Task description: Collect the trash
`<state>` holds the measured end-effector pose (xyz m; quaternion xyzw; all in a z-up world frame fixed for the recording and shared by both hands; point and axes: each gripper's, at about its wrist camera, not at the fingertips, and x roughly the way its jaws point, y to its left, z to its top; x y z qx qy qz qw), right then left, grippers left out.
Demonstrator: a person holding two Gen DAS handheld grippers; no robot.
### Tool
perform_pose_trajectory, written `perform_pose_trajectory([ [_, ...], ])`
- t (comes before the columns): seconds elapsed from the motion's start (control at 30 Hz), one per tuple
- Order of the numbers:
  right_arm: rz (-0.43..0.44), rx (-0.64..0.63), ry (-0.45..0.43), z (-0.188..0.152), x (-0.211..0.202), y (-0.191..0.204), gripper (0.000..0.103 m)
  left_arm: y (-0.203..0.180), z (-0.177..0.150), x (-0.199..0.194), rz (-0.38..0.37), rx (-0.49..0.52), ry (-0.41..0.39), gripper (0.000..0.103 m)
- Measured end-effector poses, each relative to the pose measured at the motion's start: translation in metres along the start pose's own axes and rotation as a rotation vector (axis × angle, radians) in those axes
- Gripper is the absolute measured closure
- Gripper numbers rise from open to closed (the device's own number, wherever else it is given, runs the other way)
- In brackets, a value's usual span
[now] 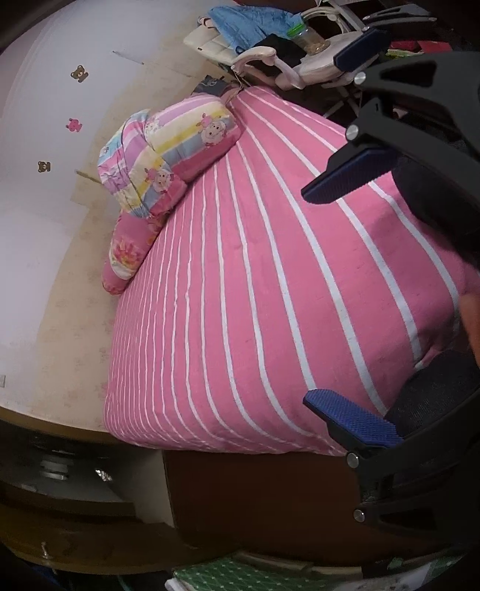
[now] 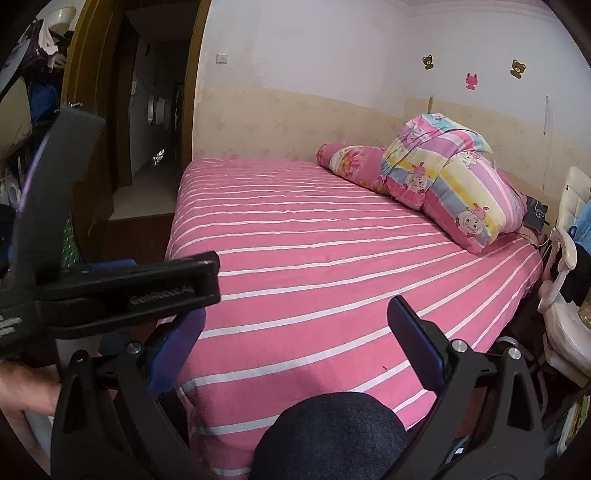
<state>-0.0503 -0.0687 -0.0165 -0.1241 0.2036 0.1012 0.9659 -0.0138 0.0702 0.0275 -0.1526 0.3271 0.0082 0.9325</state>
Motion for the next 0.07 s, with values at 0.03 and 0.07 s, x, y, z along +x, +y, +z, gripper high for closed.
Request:
perform_pose_trajectory([
  [0.03,0.002,0.003,-0.001,0.0001,-0.0022,-0.0013,0.005,-0.0016,-0.0002,-0.0007,0.005,0.004,-0.002,0.006],
  [0.07,0.004,0.009,-0.004,-0.0007,-0.0061,-0.0028,0.005,-0.0030,-0.0006,-0.0028,0.011,0.009,-0.007,0.006],
])
